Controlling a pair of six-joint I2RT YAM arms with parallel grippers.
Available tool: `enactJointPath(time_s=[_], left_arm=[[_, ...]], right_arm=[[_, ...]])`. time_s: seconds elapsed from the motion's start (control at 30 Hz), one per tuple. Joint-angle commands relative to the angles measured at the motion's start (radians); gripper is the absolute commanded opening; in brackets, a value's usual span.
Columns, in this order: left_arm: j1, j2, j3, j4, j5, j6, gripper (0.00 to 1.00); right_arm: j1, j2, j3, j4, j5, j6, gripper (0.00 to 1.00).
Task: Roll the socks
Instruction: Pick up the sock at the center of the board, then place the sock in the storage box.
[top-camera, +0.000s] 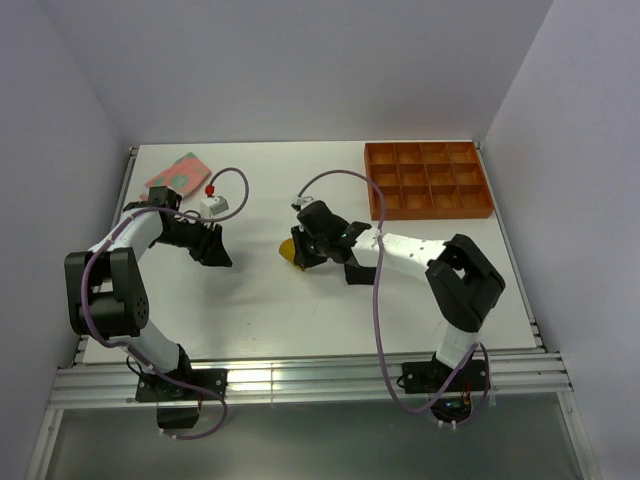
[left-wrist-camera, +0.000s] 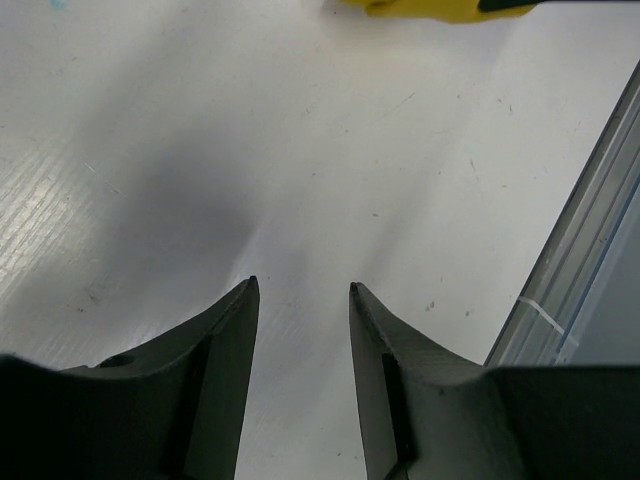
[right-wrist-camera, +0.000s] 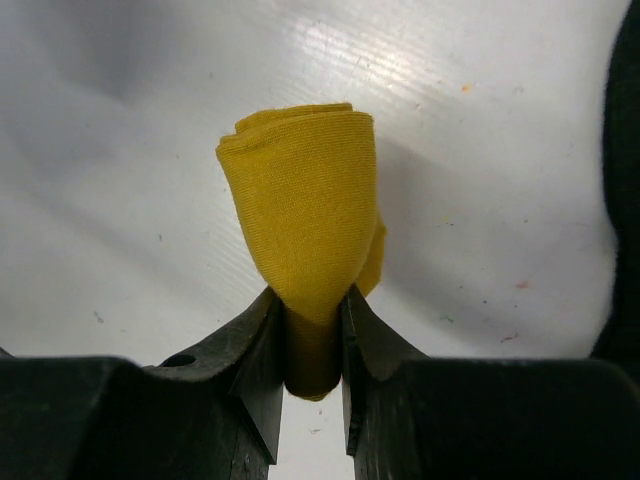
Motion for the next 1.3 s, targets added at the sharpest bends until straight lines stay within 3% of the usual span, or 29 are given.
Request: enactJointPath(time_s=[0.0, 0.4, 0.73, 0.87, 1.27], left_arm=[[0.005, -0.014, 0.033, -0.009, -0.002, -0.004, 0.46], [0.005, -0.013, 0.051, -0.022, -0.011, 0.002, 0.46], [0.006, 0.007, 0.071, -0.035, 0.015, 0.016, 0.46], [0.005, 0.024, 0.088, -0.050, 0.032, 0.025, 0.46], [0.005, 0.046, 0.113, -0.067, 0.046, 0.042, 0.46]], right_arm=[[-0.030, -0.074, 0.063, -0.013, 0.037, 0.014, 0.00], [-0.185, -0.182, 0.113, -0.102, 0.223, -0.011, 0.00], [-0.377, -0.240, 0.148, -0.154, 0.494, -0.083, 0.00], [-0.418, -0.208, 0.159, -0.126, 0.612, -0.129, 0.00], [-0.483, -0.006, 0.237, -0.021, 0.678, -0.238, 0.00]])
